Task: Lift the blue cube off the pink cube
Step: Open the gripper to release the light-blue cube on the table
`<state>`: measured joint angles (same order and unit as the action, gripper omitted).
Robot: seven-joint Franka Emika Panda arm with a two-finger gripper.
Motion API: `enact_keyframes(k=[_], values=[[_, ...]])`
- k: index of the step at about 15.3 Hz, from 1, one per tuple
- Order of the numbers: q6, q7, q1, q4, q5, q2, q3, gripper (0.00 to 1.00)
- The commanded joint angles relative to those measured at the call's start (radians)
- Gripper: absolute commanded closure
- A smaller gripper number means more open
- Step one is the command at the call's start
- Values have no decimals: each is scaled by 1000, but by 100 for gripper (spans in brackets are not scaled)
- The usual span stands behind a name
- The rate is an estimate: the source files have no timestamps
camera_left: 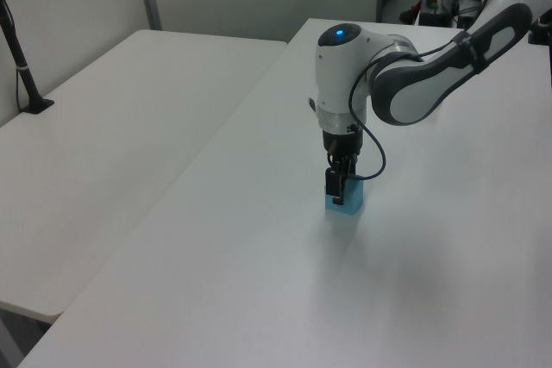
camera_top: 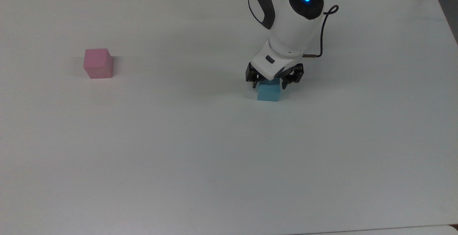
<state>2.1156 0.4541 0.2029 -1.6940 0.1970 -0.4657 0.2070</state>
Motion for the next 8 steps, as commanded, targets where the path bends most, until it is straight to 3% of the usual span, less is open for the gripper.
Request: enact_keyframes(k=[1, 8], values=[[-35, -12, 3, 17, 15, 25, -8, 0], [-356, 25, -68, 22, -17, 270, -3, 0]])
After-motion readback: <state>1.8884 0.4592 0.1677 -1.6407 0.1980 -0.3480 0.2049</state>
